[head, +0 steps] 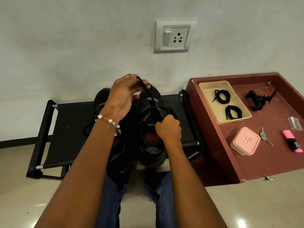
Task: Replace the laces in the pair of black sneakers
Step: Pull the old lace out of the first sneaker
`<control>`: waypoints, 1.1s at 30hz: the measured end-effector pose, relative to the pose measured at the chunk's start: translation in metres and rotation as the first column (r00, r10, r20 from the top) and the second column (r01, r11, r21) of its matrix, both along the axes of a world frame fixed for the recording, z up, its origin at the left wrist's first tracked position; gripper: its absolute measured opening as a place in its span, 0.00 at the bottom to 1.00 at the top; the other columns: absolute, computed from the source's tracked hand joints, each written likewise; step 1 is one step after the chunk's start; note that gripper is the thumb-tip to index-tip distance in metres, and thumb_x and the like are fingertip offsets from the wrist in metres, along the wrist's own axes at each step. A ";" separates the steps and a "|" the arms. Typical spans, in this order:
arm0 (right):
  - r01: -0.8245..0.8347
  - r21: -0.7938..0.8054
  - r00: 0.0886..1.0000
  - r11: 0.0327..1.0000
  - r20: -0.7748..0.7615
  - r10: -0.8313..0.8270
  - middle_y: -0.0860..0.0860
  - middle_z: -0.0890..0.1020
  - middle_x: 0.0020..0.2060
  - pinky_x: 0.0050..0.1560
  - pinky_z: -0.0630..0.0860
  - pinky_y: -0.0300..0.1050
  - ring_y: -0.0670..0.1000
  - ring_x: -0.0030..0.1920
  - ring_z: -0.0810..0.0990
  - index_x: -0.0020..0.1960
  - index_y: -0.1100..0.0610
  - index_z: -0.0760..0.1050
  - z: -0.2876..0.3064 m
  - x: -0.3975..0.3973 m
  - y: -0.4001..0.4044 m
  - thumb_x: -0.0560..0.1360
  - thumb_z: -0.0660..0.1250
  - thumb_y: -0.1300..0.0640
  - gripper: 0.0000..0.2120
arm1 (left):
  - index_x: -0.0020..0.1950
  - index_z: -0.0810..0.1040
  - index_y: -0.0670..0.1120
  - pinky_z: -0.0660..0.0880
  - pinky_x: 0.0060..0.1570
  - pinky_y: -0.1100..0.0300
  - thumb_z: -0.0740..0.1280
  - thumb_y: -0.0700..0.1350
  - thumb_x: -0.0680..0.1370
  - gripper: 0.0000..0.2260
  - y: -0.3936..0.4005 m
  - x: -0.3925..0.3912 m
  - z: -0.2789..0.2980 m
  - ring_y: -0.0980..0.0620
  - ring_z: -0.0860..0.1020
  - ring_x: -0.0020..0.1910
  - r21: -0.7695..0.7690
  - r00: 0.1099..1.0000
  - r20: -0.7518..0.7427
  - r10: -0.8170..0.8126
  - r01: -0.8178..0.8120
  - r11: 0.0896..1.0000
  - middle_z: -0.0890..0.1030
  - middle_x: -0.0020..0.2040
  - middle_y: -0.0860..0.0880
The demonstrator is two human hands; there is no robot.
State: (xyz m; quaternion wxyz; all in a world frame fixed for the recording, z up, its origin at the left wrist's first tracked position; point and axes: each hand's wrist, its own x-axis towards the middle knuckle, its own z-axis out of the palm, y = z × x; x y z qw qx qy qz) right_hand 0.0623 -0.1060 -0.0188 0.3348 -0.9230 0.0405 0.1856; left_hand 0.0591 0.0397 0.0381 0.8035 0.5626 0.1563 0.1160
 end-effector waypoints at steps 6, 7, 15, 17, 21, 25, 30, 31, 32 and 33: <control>-0.010 -0.011 1.000 1.000 0.002 0.010 0.60 0.76 0.56 0.49 0.77 0.54 0.62 0.54 0.77 0.58 0.62 0.71 0.000 0.002 0.000 0.77 0.64 0.54 0.14 | 0.43 0.74 0.46 0.72 0.30 0.60 0.58 0.40 0.80 0.08 0.008 0.002 -0.005 0.53 0.65 0.25 -0.253 0.980 0.049 0.195 -0.176 0.951 0.68 0.29 0.51; -0.011 -0.014 1.000 1.000 0.003 0.011 0.60 0.77 0.56 0.49 0.77 0.54 0.62 0.54 0.78 0.58 0.62 0.71 -0.001 0.002 0.000 0.77 0.64 0.54 0.14 | 0.44 0.75 0.47 0.70 0.27 0.62 0.60 0.40 0.80 0.07 0.008 0.004 -0.010 0.54 0.65 0.25 -0.033 0.976 -0.018 0.216 -0.217 0.976 0.69 0.29 0.51; -0.018 -0.049 1.000 0.999 0.014 0.019 0.60 0.76 0.57 0.51 0.75 0.55 0.63 0.56 0.77 0.59 0.61 0.71 -0.003 0.002 0.002 0.78 0.65 0.52 0.16 | 0.55 0.83 0.54 0.75 0.45 0.55 0.66 0.52 0.78 0.09 -0.020 0.027 -0.061 0.45 0.78 0.48 0.929 0.928 -0.314 0.198 0.257 0.265 0.73 0.58 0.45; -0.021 -0.054 1.000 0.998 0.015 0.022 0.60 0.76 0.58 0.51 0.76 0.56 0.63 0.56 0.77 0.60 0.61 0.71 -0.004 0.002 0.002 0.78 0.65 0.52 0.16 | 0.53 0.83 0.49 0.70 0.39 0.56 0.64 0.50 0.79 0.10 -0.028 0.030 -0.062 0.44 0.76 0.43 0.934 0.907 -0.340 0.249 0.296 0.200 0.71 0.59 0.43; -0.023 -0.052 1.000 0.998 -0.001 0.023 0.60 0.76 0.59 0.53 0.76 0.56 0.63 0.57 0.76 0.61 0.61 0.70 -0.005 0.004 0.001 0.77 0.65 0.52 0.17 | 0.46 0.81 0.42 0.67 0.37 0.56 0.63 0.47 0.80 0.11 -0.029 0.037 -0.065 0.46 0.75 0.40 0.918 0.902 -0.365 0.230 0.307 0.252 0.73 0.56 0.43; -0.018 -0.044 1.000 0.999 -0.001 0.018 0.60 0.75 0.59 0.52 0.76 0.55 0.63 0.57 0.76 0.61 0.62 0.70 -0.005 0.004 0.001 0.77 0.64 0.53 0.17 | 0.42 0.80 0.39 0.74 0.39 0.61 0.67 0.42 0.78 0.09 -0.020 0.038 -0.068 0.48 0.78 0.42 0.618 0.876 -0.462 0.138 0.206 0.758 0.79 0.45 0.43; -0.005 -0.032 1.000 0.999 0.002 0.005 0.60 0.76 0.58 0.53 0.77 0.56 0.63 0.56 0.77 0.60 0.62 0.71 -0.005 0.004 0.002 0.77 0.64 0.54 0.16 | 0.38 0.76 0.45 0.71 0.36 0.59 0.60 0.37 0.80 0.12 -0.012 0.022 -0.051 0.52 0.73 0.35 0.001 0.866 -0.499 -0.014 0.016 1.000 0.76 0.37 0.49; -0.003 -0.029 1.000 1.000 -0.001 0.003 0.60 0.76 0.57 0.52 0.77 0.56 0.63 0.56 0.77 0.60 0.63 0.71 -0.006 0.004 0.002 0.77 0.64 0.54 0.16 | 0.37 0.75 0.46 0.70 0.37 0.58 0.58 0.37 0.80 0.13 -0.008 0.018 -0.047 0.53 0.72 0.34 -0.103 0.880 -0.474 -0.044 -0.006 0.995 0.75 0.37 0.50; -0.003 -0.028 1.000 1.000 -0.004 0.003 0.60 0.76 0.57 0.51 0.77 0.56 0.63 0.55 0.77 0.59 0.63 0.71 -0.006 0.005 0.002 0.77 0.64 0.54 0.16 | 0.38 0.75 0.48 0.70 0.39 0.58 0.57 0.38 0.80 0.13 -0.004 0.015 -0.042 0.54 0.72 0.34 -0.186 0.891 -0.449 -0.060 -0.028 0.982 0.75 0.37 0.51; -0.005 -0.029 1.000 1.000 -0.007 0.005 0.60 0.76 0.57 0.51 0.76 0.55 0.63 0.55 0.77 0.60 0.63 0.71 -0.007 0.005 0.002 0.77 0.64 0.54 0.16 | 0.39 0.76 0.48 0.70 0.39 0.57 0.58 0.39 0.80 0.13 -0.001 0.011 -0.038 0.54 0.73 0.34 -0.221 0.897 -0.438 -0.067 -0.035 0.975 0.76 0.37 0.51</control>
